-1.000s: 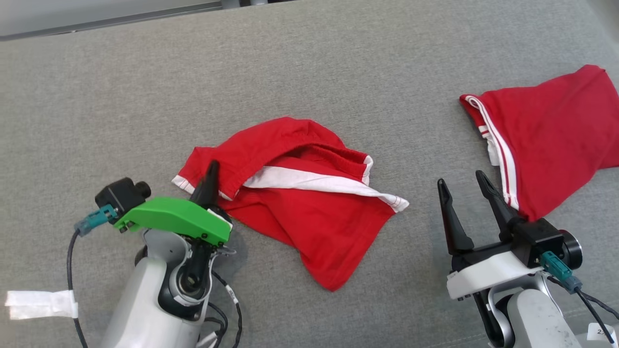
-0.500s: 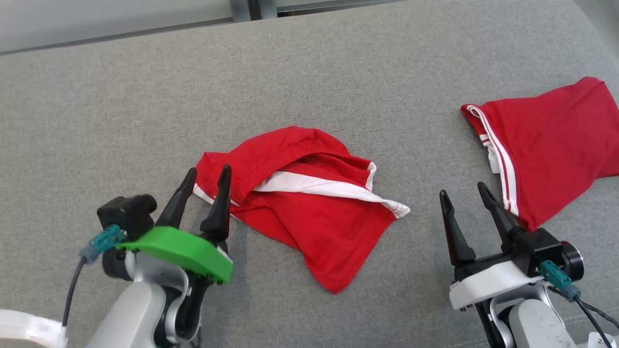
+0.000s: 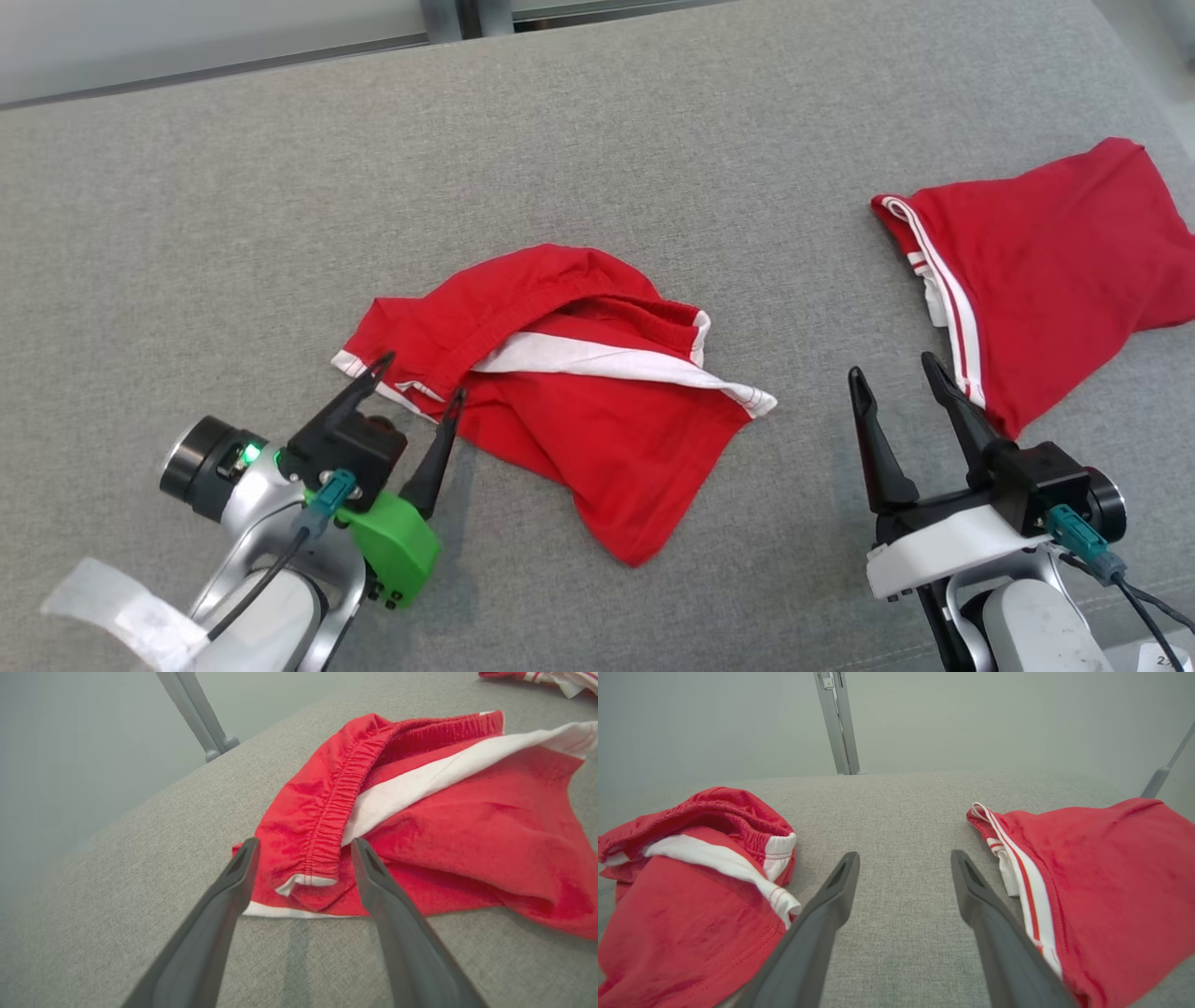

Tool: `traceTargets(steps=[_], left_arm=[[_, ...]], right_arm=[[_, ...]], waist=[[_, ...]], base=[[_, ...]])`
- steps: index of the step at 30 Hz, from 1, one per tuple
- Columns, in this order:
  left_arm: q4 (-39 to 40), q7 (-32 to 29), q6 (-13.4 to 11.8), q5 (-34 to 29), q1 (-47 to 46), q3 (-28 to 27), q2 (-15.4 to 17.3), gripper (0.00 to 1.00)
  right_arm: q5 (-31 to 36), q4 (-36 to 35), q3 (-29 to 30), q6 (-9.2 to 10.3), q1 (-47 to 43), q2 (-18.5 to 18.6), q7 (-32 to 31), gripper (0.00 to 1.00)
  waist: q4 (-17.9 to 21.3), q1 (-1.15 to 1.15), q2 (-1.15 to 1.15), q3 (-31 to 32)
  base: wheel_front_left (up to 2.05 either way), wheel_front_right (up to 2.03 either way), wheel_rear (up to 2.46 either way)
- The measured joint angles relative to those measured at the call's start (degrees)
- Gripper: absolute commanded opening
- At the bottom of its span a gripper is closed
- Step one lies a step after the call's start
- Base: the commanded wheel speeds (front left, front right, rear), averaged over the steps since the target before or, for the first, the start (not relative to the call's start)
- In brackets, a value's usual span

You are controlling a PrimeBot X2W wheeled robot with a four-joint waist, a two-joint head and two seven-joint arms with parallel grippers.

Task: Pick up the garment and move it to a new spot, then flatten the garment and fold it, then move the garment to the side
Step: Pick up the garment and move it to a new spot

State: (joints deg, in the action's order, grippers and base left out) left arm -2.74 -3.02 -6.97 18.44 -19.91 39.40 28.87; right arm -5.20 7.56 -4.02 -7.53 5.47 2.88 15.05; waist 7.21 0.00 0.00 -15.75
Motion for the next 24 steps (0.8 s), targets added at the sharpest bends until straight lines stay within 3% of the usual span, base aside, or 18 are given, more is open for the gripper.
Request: traceTargets(steps=[4, 12, 18, 24], left_arm=[[-1.48, 0.07, 0.05, -0.99, -1.74, 0.41, -0.18, 1.0], [-1.99, 7.04, -3.3, 3.18, 1.79, -2.93, -3.43, 1.0], [-3.05, 14.28, -4.53, 7.61, 7.56, -6.01, -5.31, 1.0], [-3.67, 17.31, -4.67, 10.24, 13.96, -8.67, -6.48, 1.0]], right_arm=[[-0.22, -0.2, 0.11, 0.0, 0.07, -0.01, 0.0, 1.0], [-0.32, -1.71, 1.85, 0.0, -2.28, -0.01, 0.0, 1.0], [0.37, -3.92, 4.49, 0.0, -5.83, -0.01, 0.0, 1.0], [0.88, -4.63, 6.43, 0.0, -9.12, 0.19, 0.01, 1.0]], waist=[[1.04, 0.0, 0.0, -0.28], [1.71, 0.0, 0.0, 1.57], [-0.11, 0.0, 0.0, 4.48], [-2.63, 0.0, 0.0, 7.81]], base=[[0.0, 0.0, 0.0], [0.0, 0.0, 0.0], [0.0, 0.0, 0.0], [0.0, 0.0, 0.0]])
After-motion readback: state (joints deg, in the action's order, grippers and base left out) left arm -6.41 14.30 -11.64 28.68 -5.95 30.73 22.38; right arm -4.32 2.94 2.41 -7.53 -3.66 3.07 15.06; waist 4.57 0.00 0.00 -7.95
